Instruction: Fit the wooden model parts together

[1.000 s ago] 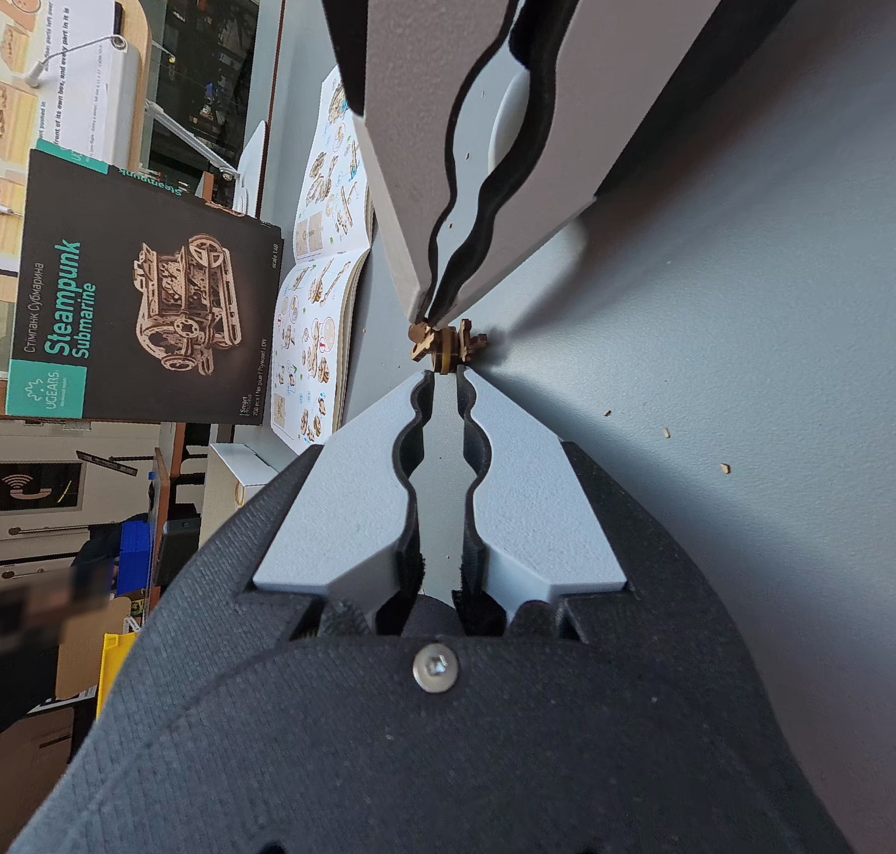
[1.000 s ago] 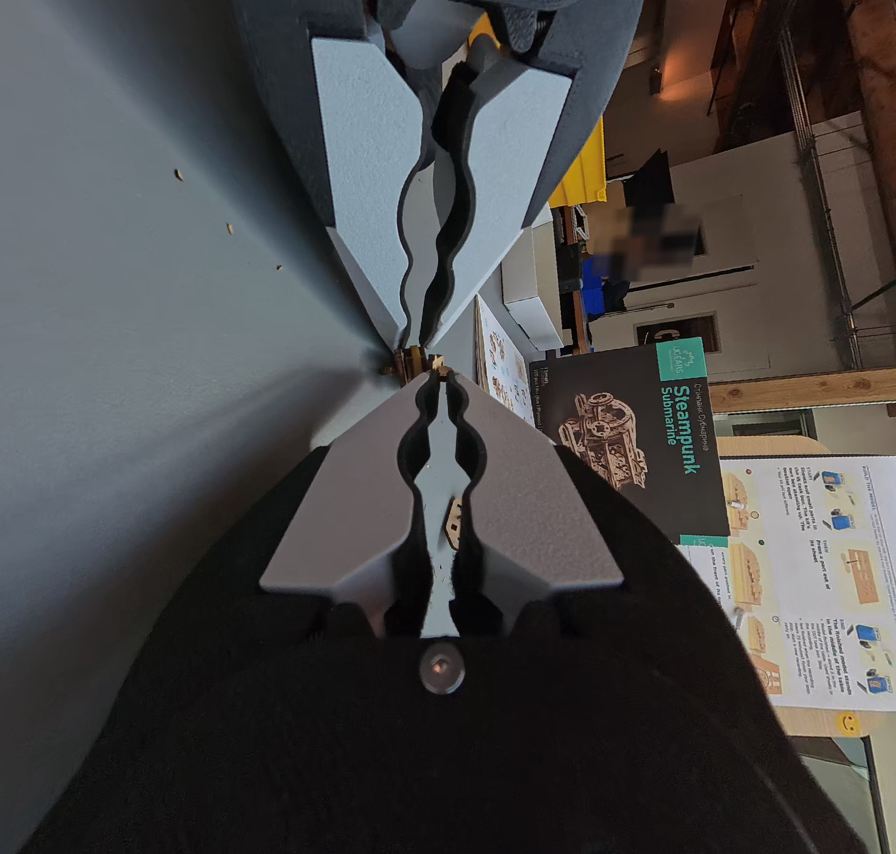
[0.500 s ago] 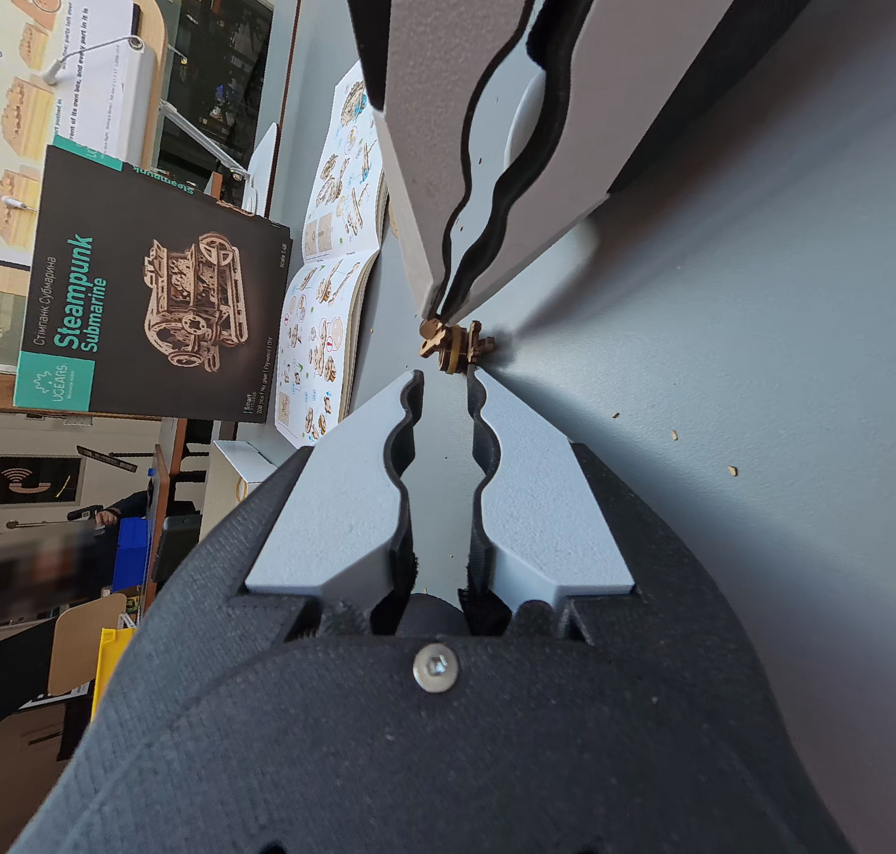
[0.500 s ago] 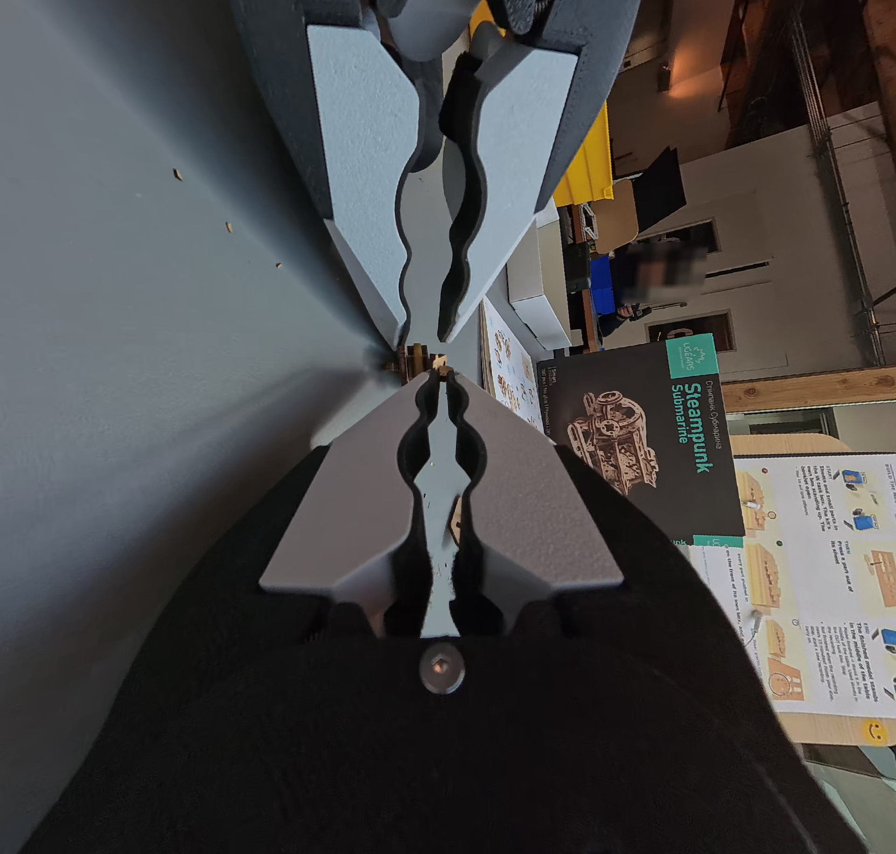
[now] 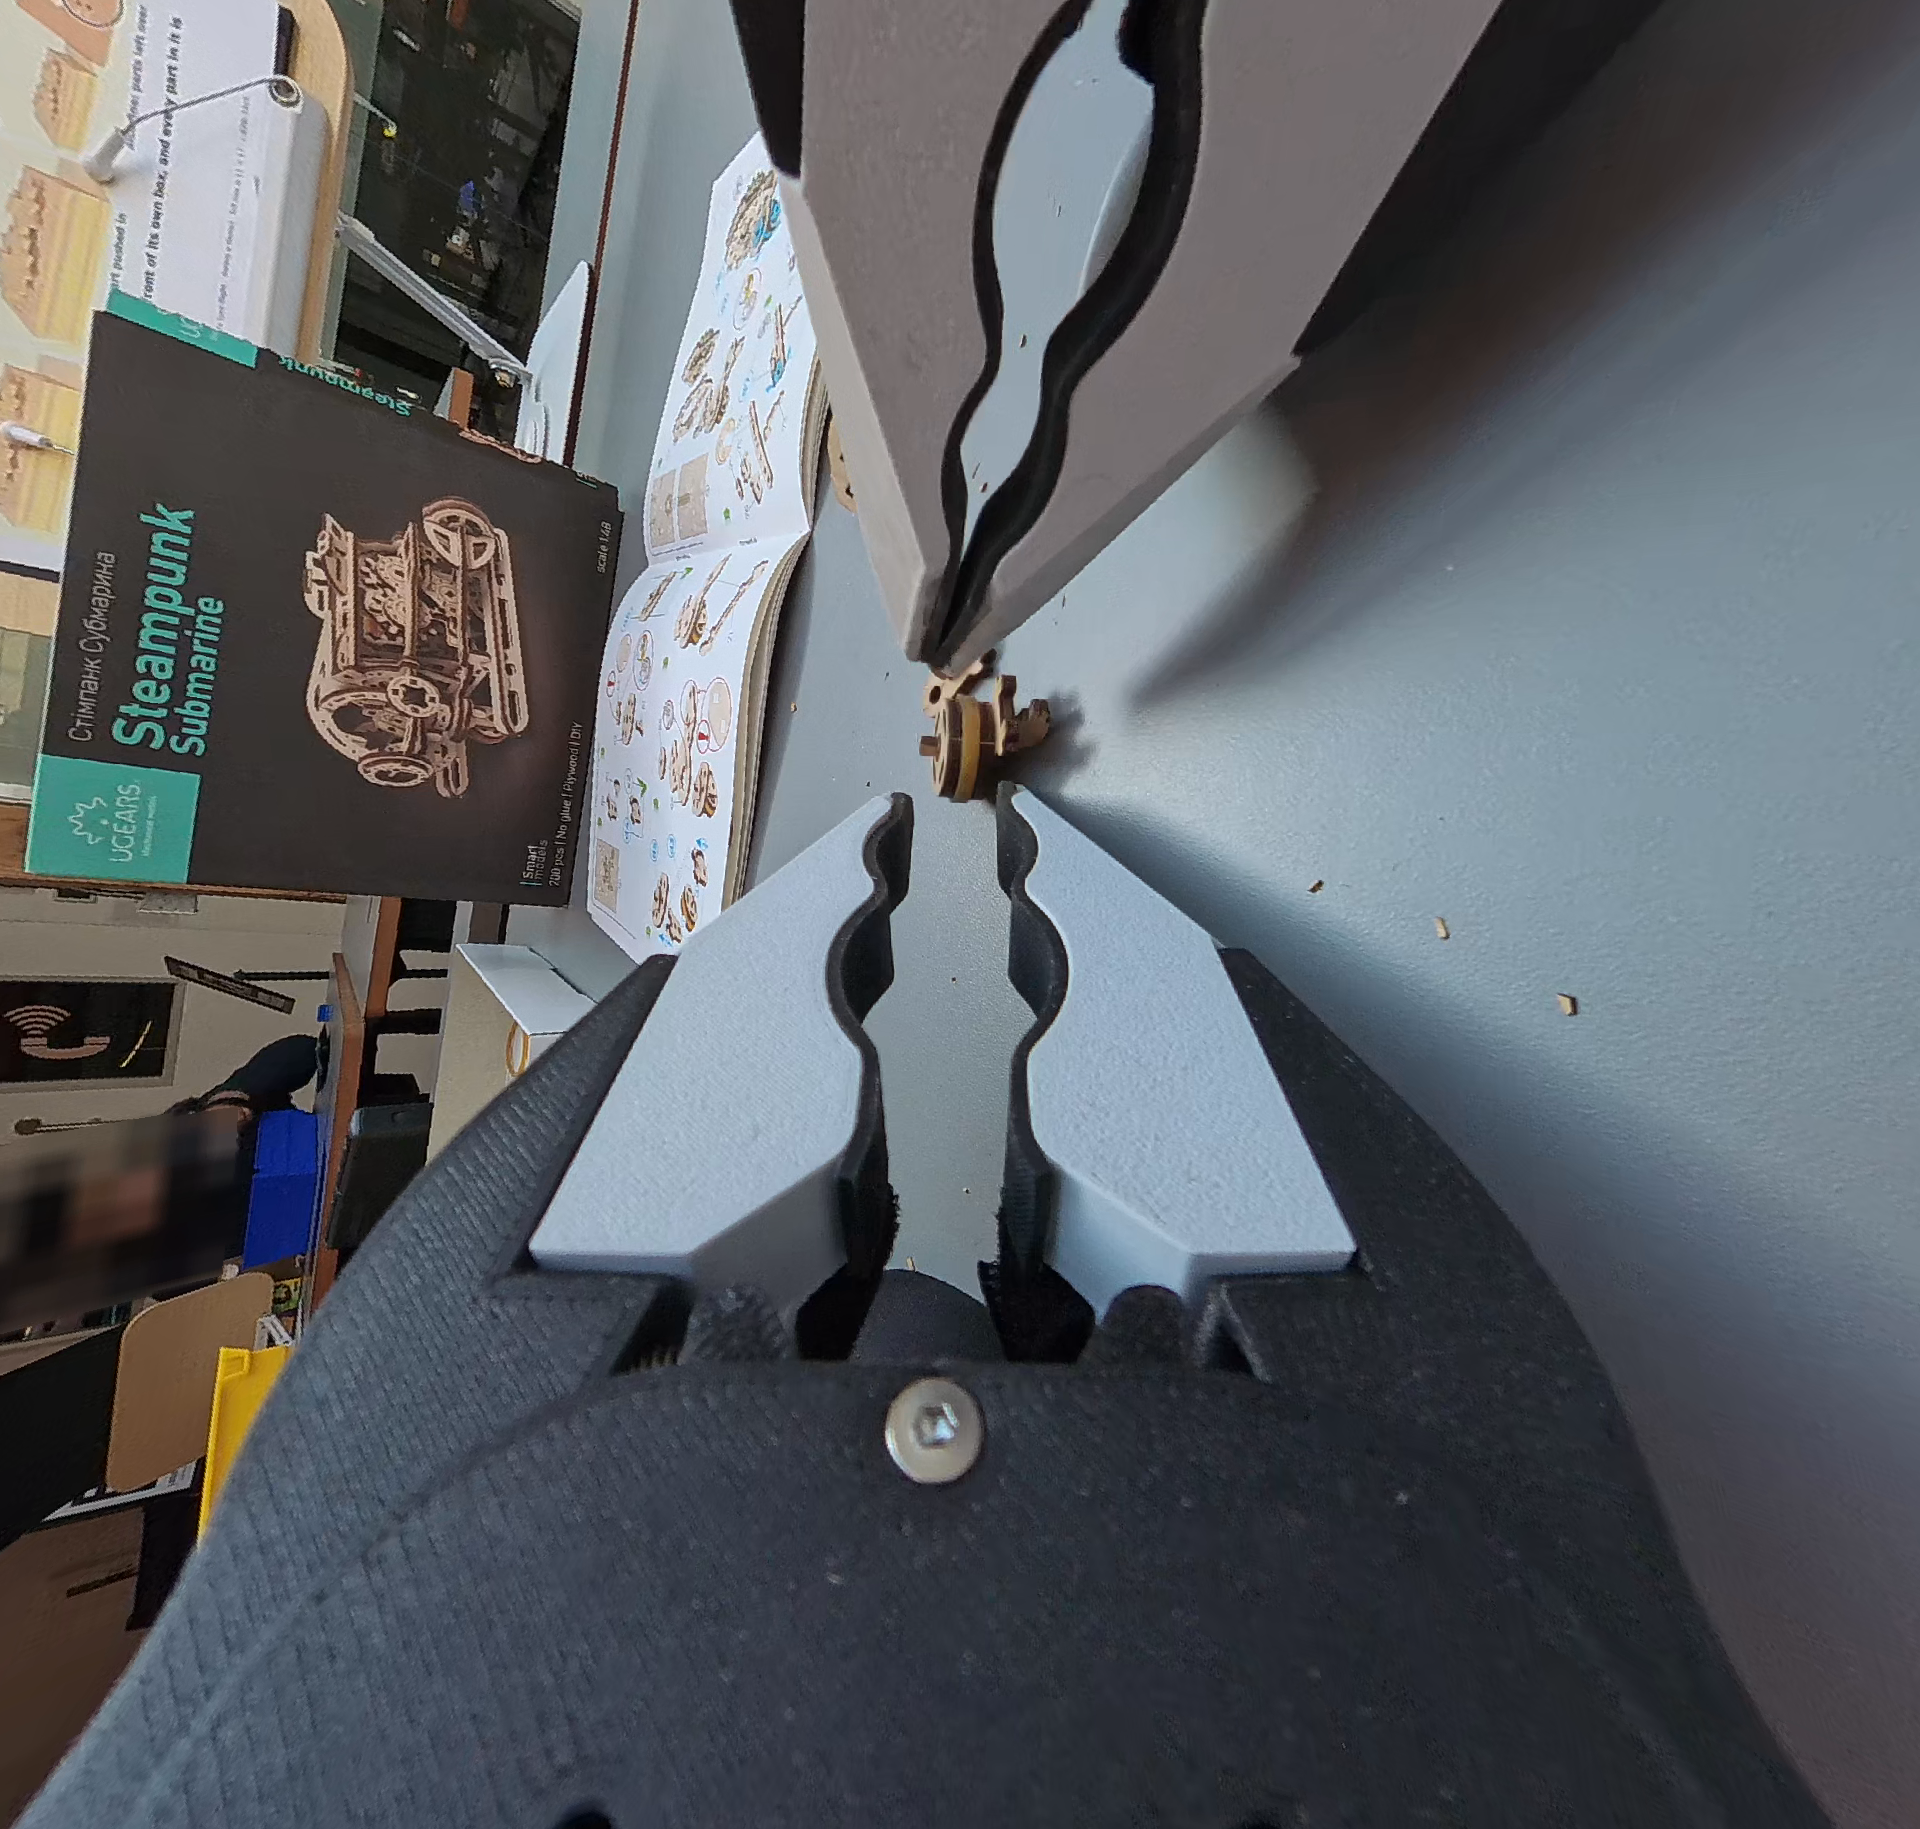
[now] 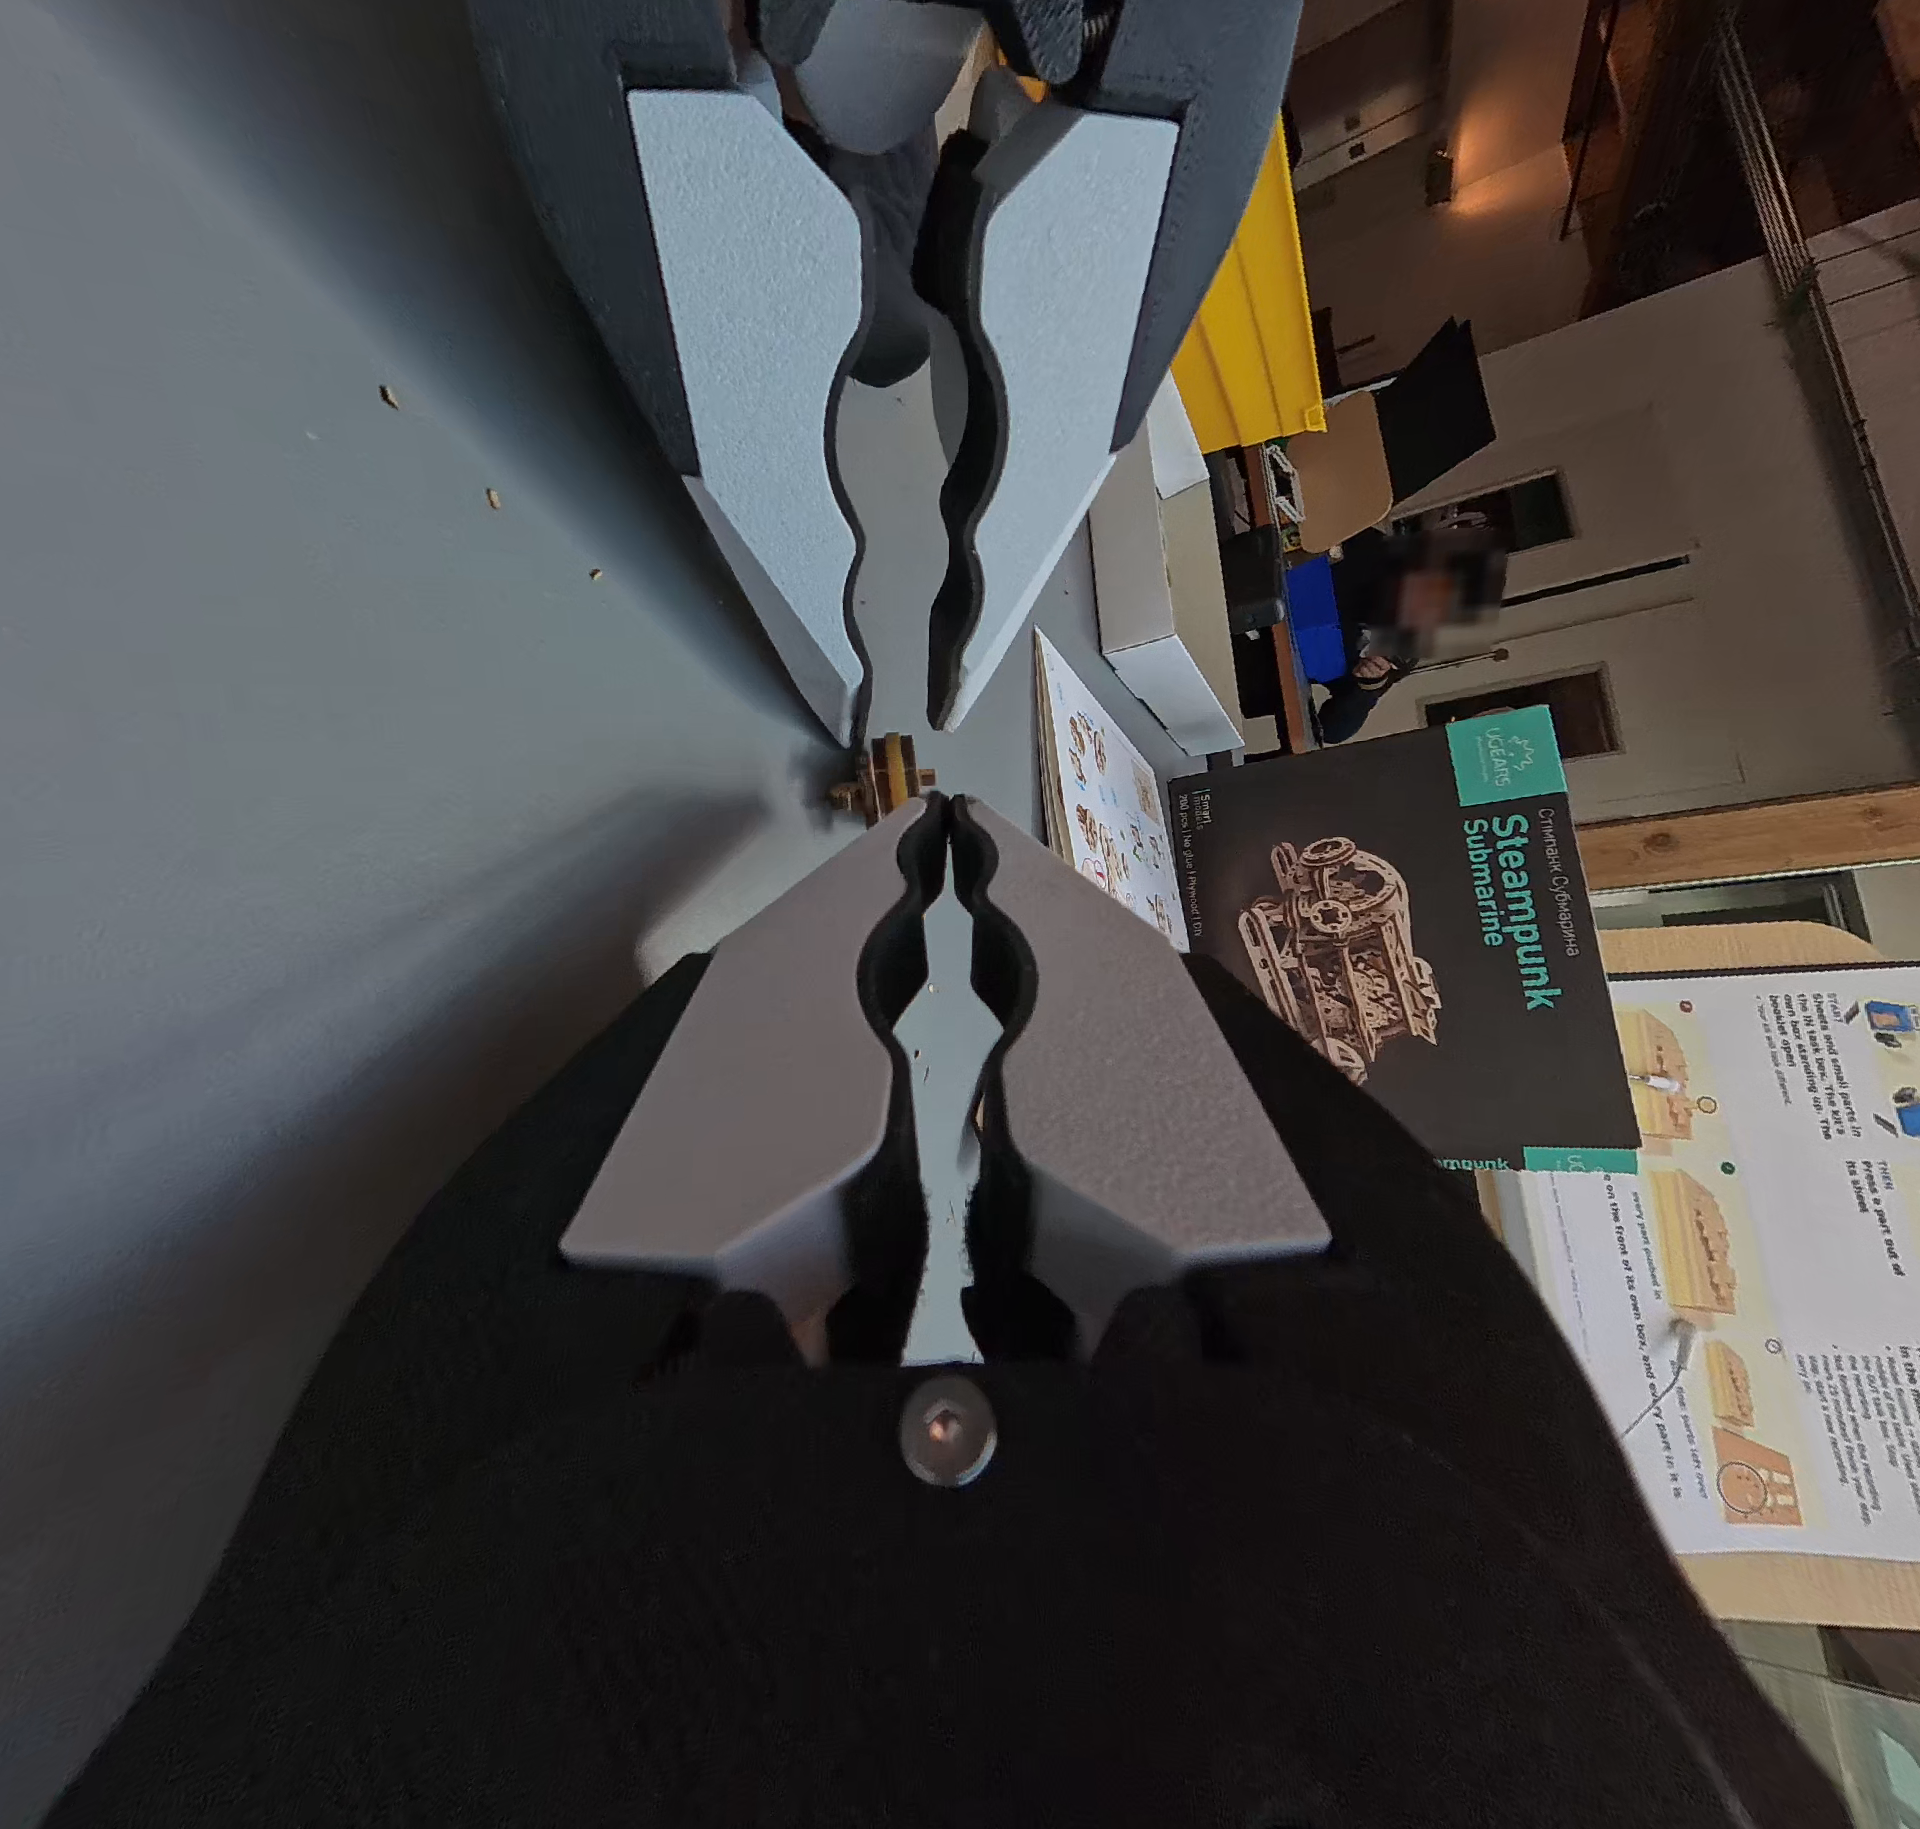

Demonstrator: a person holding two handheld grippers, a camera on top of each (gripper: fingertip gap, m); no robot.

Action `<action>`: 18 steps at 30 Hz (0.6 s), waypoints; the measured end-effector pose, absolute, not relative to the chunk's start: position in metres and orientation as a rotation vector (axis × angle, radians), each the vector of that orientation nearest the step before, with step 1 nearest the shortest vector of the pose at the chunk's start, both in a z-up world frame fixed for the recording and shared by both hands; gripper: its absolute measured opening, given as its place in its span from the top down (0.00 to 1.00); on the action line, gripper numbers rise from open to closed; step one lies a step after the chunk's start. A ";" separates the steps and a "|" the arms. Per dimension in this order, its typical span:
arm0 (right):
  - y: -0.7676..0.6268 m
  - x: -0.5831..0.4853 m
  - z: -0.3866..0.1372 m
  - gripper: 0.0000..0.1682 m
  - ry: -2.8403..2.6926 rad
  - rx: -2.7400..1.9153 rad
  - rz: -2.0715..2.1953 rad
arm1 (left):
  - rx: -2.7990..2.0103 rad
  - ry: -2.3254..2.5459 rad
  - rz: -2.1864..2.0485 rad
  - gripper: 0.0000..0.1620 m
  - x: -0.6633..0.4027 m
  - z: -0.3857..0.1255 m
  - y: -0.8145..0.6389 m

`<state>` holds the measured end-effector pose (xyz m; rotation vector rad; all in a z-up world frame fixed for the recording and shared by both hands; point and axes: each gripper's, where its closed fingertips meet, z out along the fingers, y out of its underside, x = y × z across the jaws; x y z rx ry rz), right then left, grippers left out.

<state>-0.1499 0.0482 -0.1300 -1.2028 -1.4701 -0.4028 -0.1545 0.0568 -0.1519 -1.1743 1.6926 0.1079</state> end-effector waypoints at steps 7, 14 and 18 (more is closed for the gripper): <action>0.064 -0.124 -0.121 0.98 -1.251 -1.537 -0.112 | -1.176 1.693 0.112 0.91 -0.155 -0.152 0.057; 0.070 -0.123 -0.139 0.92 -1.100 -1.820 0.069 | -1.181 1.685 0.108 0.91 -0.155 -0.151 0.058; 0.069 -0.133 -0.140 0.92 -1.075 -1.858 0.106 | -1.190 1.686 0.106 0.90 -0.155 -0.151 0.058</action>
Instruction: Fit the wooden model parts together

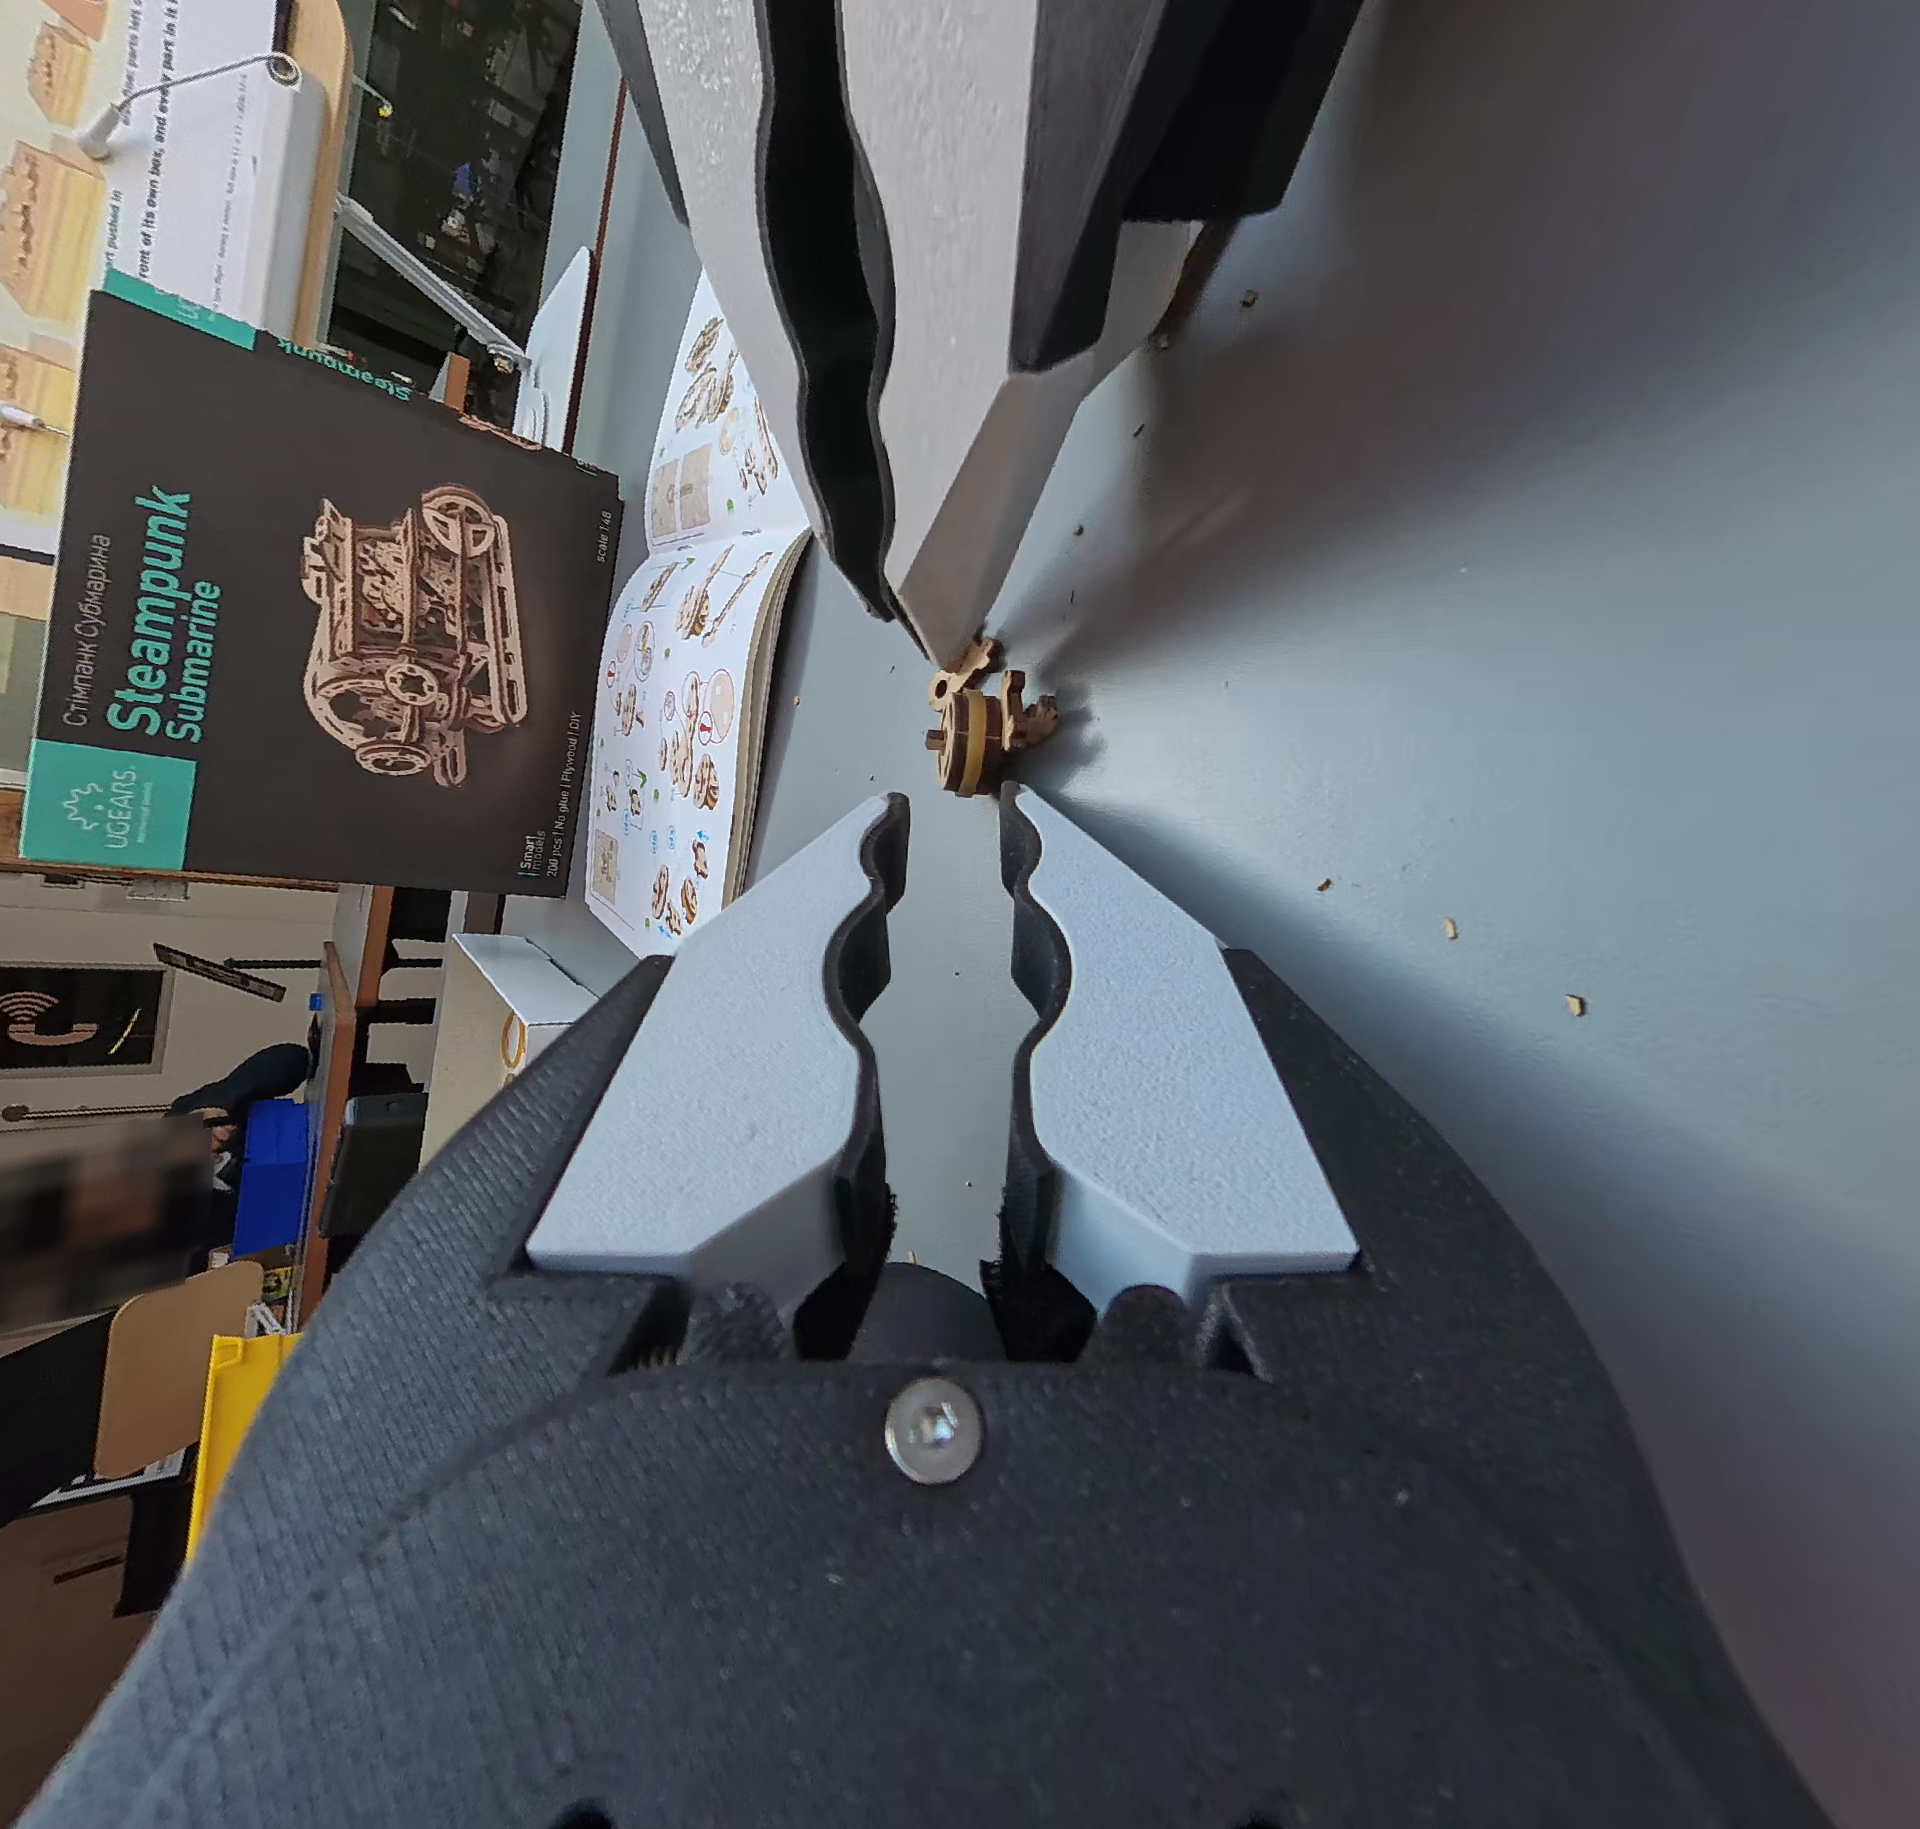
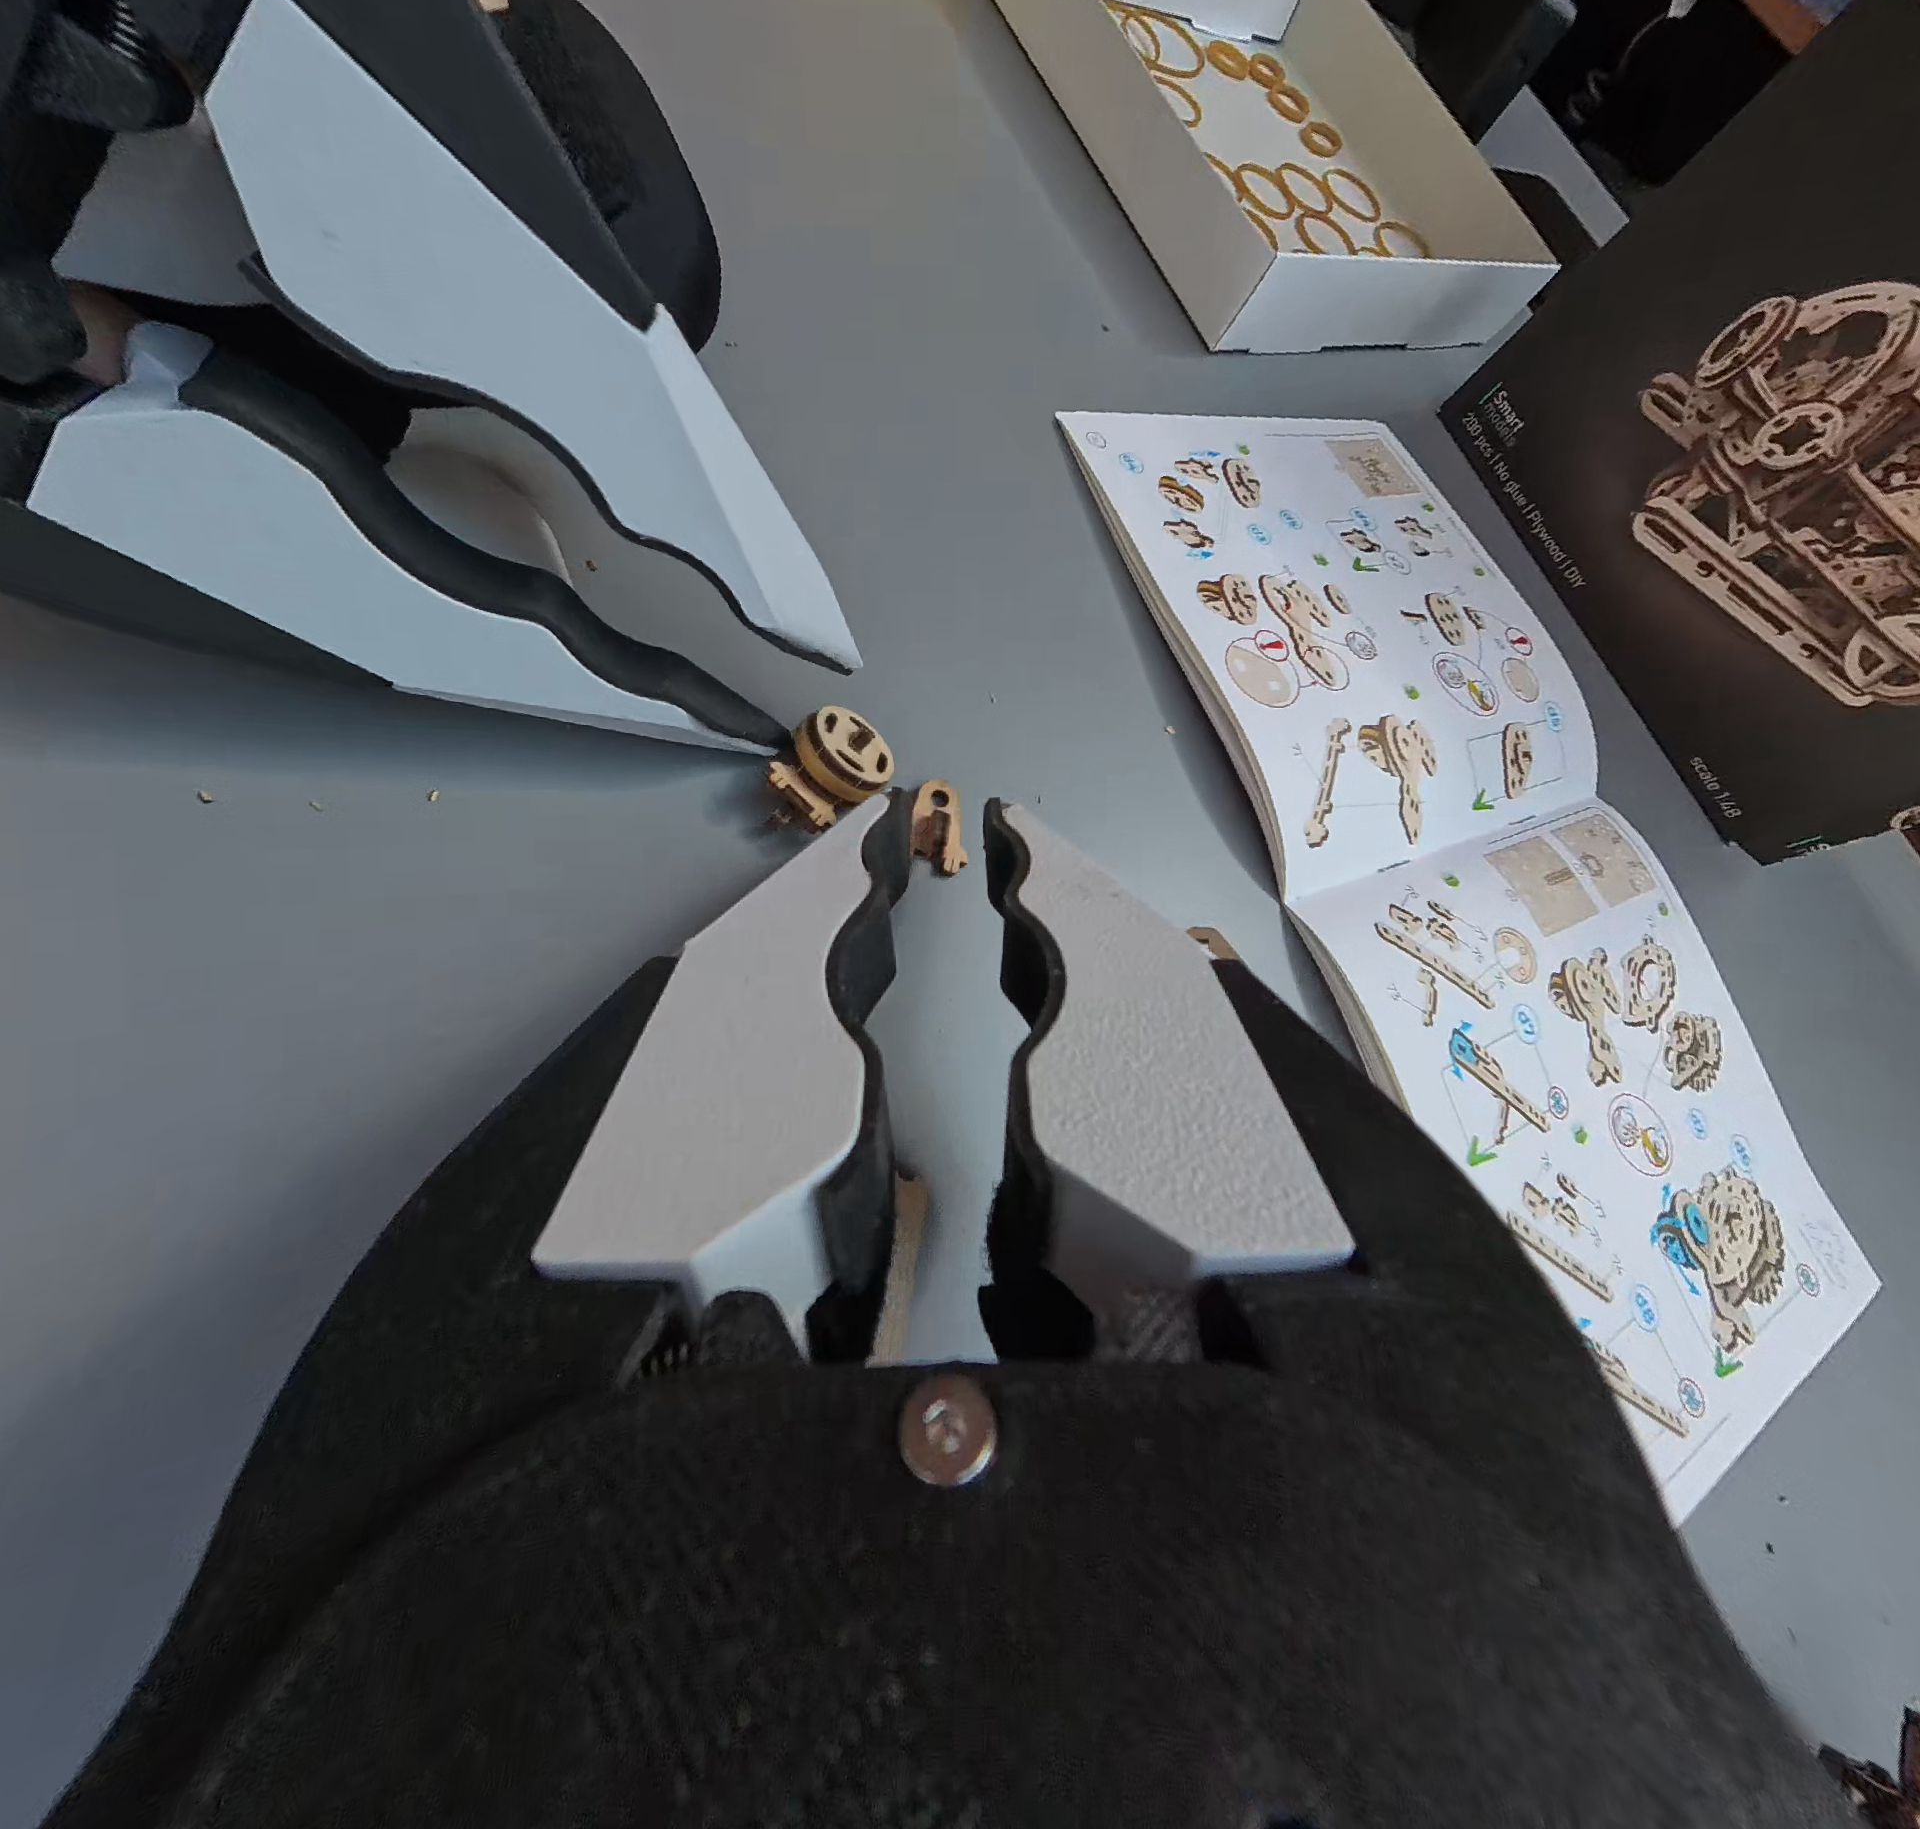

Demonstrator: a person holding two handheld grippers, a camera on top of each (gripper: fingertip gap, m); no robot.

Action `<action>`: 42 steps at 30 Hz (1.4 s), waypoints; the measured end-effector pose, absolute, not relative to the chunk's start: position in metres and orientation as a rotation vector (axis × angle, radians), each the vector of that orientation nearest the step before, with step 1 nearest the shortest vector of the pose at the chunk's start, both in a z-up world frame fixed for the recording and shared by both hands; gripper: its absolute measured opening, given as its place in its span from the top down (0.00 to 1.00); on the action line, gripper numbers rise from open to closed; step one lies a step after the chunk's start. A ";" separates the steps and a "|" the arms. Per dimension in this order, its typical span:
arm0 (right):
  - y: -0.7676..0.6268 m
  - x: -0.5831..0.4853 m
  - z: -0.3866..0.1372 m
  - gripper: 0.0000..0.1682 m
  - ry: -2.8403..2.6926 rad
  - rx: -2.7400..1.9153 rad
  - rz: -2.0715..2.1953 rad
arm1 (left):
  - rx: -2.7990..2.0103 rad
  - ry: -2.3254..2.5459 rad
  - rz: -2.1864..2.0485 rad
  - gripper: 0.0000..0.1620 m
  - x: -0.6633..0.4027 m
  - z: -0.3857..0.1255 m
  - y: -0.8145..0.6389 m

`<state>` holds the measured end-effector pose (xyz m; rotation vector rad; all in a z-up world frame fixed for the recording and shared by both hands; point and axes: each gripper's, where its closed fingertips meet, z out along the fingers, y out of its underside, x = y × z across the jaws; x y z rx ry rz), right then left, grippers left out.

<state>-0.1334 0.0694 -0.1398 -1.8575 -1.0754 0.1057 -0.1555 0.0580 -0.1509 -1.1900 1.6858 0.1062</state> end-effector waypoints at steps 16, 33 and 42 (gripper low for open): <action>0.069 -0.131 -0.125 0.99 -0.952 -2.060 0.397 | -1.158 1.717 0.116 0.93 -0.155 -0.153 0.053; 0.065 -0.146 -0.137 0.99 -0.989 -2.485 0.588 | -1.194 1.667 0.142 0.87 -0.157 -0.149 0.062; 0.061 -0.148 -0.138 0.99 -0.990 -2.500 0.582 | -1.174 1.678 0.167 0.89 -0.154 -0.150 0.061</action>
